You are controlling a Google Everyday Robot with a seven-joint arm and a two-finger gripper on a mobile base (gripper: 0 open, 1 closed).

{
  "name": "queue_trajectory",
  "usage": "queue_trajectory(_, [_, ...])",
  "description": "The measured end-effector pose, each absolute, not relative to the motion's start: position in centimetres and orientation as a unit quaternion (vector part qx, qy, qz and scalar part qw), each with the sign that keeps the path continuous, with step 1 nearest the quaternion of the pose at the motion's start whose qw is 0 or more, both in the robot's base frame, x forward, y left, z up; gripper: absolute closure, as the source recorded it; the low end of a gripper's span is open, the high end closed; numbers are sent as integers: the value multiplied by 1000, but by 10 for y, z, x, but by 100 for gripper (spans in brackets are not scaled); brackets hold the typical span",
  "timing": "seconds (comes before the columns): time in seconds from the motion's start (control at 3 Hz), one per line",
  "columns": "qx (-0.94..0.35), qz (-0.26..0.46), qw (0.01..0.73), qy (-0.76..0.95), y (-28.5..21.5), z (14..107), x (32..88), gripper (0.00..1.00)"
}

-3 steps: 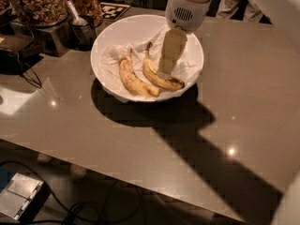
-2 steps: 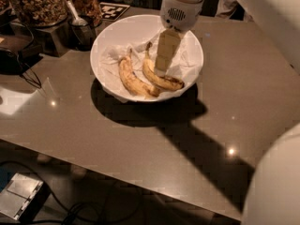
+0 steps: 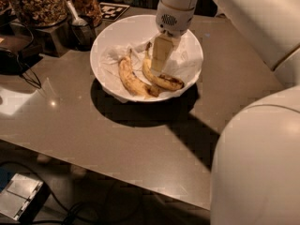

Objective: Pick banana from white bowl

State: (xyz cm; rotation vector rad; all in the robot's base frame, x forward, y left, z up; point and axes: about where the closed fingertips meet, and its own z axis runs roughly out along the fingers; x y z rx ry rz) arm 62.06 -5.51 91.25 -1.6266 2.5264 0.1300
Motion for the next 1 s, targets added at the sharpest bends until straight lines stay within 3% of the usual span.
queue_trajectory(1.0, [-525, 79, 36, 847, -44, 881, 627, 36])
